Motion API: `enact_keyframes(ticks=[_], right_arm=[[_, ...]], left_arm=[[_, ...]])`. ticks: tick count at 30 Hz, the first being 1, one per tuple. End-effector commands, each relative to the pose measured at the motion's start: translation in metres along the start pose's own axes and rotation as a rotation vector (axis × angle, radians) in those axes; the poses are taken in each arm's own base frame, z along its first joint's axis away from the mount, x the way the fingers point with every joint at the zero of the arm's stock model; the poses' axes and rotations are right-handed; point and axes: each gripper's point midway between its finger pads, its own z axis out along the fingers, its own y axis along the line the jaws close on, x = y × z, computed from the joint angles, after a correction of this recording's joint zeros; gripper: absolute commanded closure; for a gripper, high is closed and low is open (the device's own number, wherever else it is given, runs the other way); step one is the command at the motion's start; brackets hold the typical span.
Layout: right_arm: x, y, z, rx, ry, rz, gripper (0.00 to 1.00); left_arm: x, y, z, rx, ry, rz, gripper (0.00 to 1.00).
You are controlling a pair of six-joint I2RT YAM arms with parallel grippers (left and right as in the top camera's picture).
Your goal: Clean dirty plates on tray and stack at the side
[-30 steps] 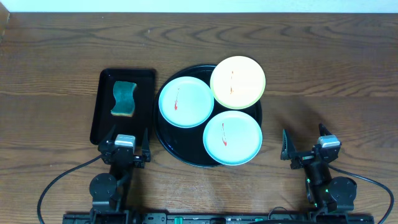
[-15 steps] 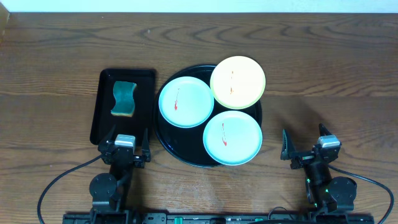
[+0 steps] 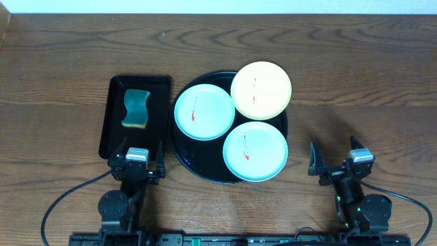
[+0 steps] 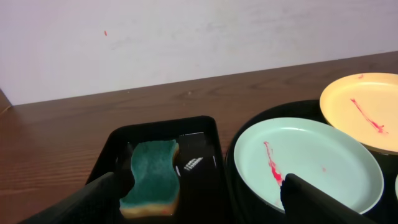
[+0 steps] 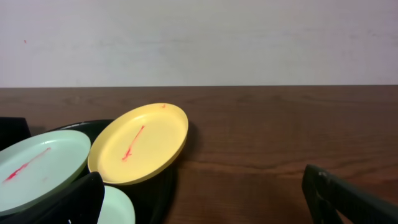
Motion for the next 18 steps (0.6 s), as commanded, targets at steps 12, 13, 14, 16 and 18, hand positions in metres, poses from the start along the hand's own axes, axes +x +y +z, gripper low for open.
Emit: enact_keyframes(ticks=[12, 13, 14, 16, 18], right_arm=[[0.0006, 0.0046, -0.0001, -0.022, 0.001, 0.012, 0.01], [0.0007, 0.0046, -0.0001, -0.022, 0.002, 0.012, 0.01], [0.0006, 0.0046, -0.0001, -0.022, 0.001, 0.012, 0.01], [0.0005, 0.0028, -0.0001, -0.012, 0.001, 0.008, 0.01], [0.0005, 0.0013, -0.0001, -0.003, 0.000, 0.008, 0.01]], left_arm=[[0.0164, 0.0004, 0.0019, -0.007, 0.041, -0.002, 0.17], [0.0164, 0.0005, 0.0019, -0.007, 0.041, -0.002, 0.17], [0.0164, 0.0004, 0.0019, -0.007, 0.041, -0.002, 0.17], [0.0164, 0.0004, 0.0019, -0.007, 0.041, -0.002, 0.17], [0.0164, 0.0006, 0.0019, -0.007, 0.041, -0.002, 0.17]])
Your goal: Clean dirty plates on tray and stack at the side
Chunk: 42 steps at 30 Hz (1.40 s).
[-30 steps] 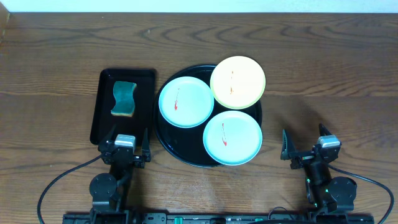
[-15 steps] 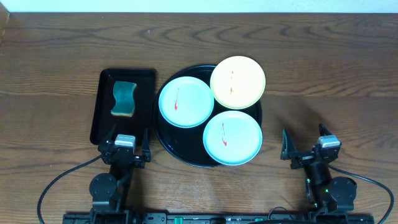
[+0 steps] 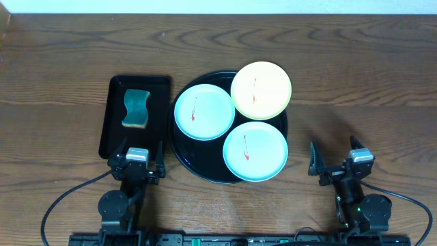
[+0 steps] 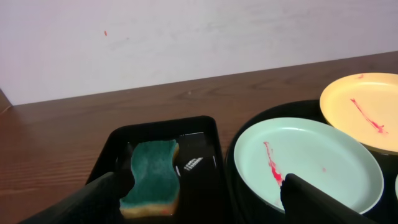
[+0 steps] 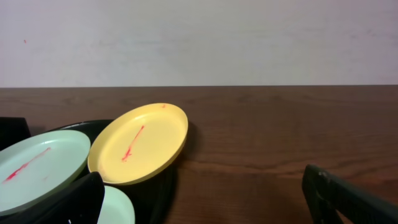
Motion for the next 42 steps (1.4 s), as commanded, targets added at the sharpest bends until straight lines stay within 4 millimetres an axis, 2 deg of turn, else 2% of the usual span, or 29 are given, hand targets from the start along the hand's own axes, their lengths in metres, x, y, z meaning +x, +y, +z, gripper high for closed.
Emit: enact_keyframes(ticks=[1, 3, 8, 13, 18, 22, 27, 33, 36, 42], right_arm=[[0.001, 0.001, 0.000, -0.004, 0.001, 0.008, 0.01], [0.001, 0.001, 0.000, -0.003, 0.001, 0.007, 0.01], [-0.003, -0.014, -0.001, 0.088, -0.017, -0.012, 0.01], [-0.021, -0.015, -0.002, 0.094, -0.087, -0.029, 0.01], [-0.044, -0.012, -0.005, 0.092, -0.180, -0.091, 0.01], [-0.058, -0.009, -0.008, 0.080, -0.220, -0.095, 0.01], [-0.081, -0.001, -0.014, 0.041, -0.260, -0.091, 0.01], [-0.108, 0.002, -0.013, 0.034, -0.258, -0.078, 0.01], [-0.120, 0.002, -0.005, 0.036, -0.225, -0.076, 0.01], [-0.150, 0.012, 0.032, -0.034, -0.105, -0.181, 0.01]], left_arm=[[0.016, 0.001, 0.002, -0.007, 0.041, -0.002, 0.17], [0.016, 0.000, 0.002, -0.007, 0.041, -0.002, 0.17], [0.014, 0.001, 0.002, -0.007, 0.031, -0.001, 0.17], [0.012, 0.001, 0.002, -0.009, 0.025, -0.029, 0.17], [-0.002, 0.002, 0.000, -0.012, -0.006, -0.139, 0.17], [-0.024, 0.005, -0.003, -0.013, -0.034, -0.161, 0.17], [-0.062, 0.009, -0.003, -0.012, -0.029, -0.161, 0.17], [-0.087, 0.008, 0.010, 0.024, 0.149, -0.180, 0.17], [-0.104, 0.011, 0.017, 0.027, 0.226, -0.187, 0.17], [-0.145, 0.017, 0.034, 0.030, 0.332, -0.198, 0.17]])
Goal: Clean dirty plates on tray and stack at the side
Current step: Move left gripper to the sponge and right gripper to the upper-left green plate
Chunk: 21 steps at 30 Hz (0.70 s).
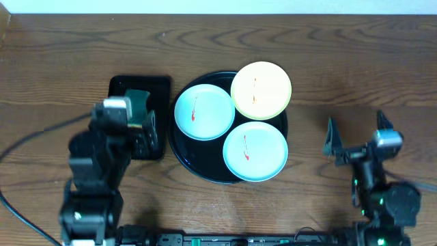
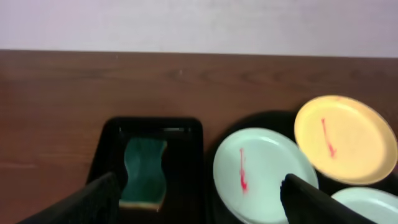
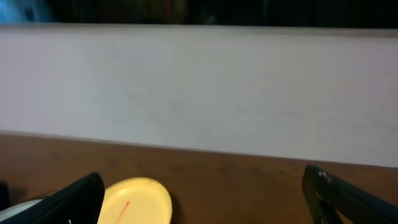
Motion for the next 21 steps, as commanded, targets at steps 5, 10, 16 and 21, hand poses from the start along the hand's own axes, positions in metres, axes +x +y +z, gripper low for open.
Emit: enact_keyframes(ticks=[5, 10, 16, 21], right_arm=[[-0.022, 0.007, 0.058, -0.101, 0.213, -0.080, 0.01], [-0.006, 0.009, 0.092, -0.170, 0.462, -0.081, 0.01], [0.020, 0.024, 0.109, -0.331, 0.708, -0.086, 0.01], [0.032, 0.035, 0.121, -0.370, 0.746, 0.037, 0.01]], left_arm=[[-0.049, -0.004, -0.002, 0.005, 0.123, -0.020, 0.17], [-0.068, -0.002, 0.001, -0.004, 0.244, -0.037, 0.17], [-0.054, 0.001, 0.010, 0.006, 0.494, -0.095, 0.17], [-0.041, -0.003, 0.030, 0.044, 0.571, -0.119, 0.17]])
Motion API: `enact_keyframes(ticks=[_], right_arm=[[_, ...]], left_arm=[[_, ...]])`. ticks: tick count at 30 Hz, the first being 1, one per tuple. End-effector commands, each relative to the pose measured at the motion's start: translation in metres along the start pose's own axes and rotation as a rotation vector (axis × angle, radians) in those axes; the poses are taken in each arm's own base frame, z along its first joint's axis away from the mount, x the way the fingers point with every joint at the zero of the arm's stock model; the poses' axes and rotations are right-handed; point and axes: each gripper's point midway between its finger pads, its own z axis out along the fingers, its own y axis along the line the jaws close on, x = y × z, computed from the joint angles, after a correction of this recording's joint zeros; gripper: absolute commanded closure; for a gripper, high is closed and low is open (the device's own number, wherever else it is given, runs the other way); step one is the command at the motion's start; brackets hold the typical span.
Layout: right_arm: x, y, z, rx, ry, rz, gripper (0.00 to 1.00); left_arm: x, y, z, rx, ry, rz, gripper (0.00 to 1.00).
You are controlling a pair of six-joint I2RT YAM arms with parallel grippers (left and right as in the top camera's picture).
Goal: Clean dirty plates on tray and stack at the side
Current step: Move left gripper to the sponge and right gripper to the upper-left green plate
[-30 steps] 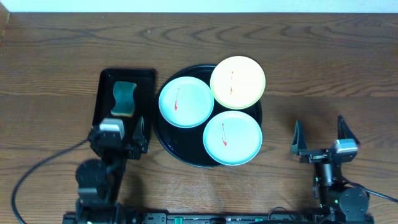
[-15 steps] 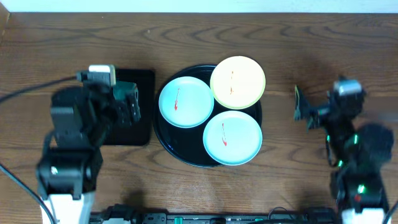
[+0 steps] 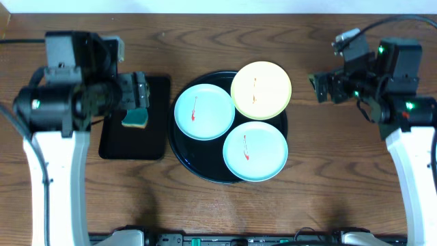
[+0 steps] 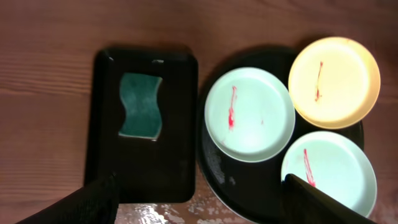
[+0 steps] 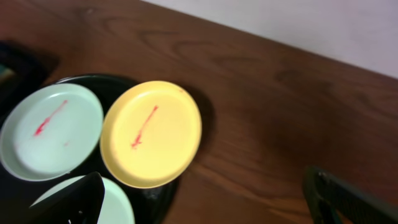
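Three dirty plates lie on a round black tray (image 3: 184,154): a mint plate (image 3: 204,111) at the left, a yellow plate (image 3: 261,89) at the back and a second mint plate (image 3: 255,151) at the front, each with a red streak. A green sponge (image 4: 141,106) lies in a black rectangular tray (image 3: 130,143) to the left. My left gripper (image 3: 138,93) hangs open high above that tray's back part, holding nothing. Off to the right of the yellow plate (image 5: 151,133), my right gripper (image 3: 321,89) is open and empty above bare table.
Brown wooden table (image 3: 355,171) all round, with a white wall along its far edge. The table to the right of the round tray holds nothing. My two arms reach in from the left and right sides.
Both arms have risen and moved toward the back. The left wrist now looks straight down on sponge and plates. The right gripper is now beside the yellow plate. Plates and sponge are unmoved.
Both grippers rested open at the table's front edge at the first two moments. Then both arms stood lifted, the left over the sponge tray's front, the right at the front right. Now both hang high over the table, and nothing has been touched.
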Motion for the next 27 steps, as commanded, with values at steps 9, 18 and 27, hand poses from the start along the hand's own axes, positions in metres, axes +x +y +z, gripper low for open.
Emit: enact_keyframes(ticks=[9, 18, 27], right_arm=[[-0.010, 0.028, 0.012, -0.187, -0.013, 0.240, 0.01], [-0.001, 0.052, 0.064, -0.090, 0.113, 0.463, 0.21], [-0.004, 0.115, 0.131, -0.043, 0.329, 0.448, 0.36]], left_arm=[[0.001, 0.004, 0.044, 0.020, 0.129, -0.032, 0.17], [-0.009, 0.007, 0.049, 0.009, 0.096, -0.025, 0.17], [-0.011, 0.033, 0.047, -0.146, 0.087, -0.018, 0.17]])
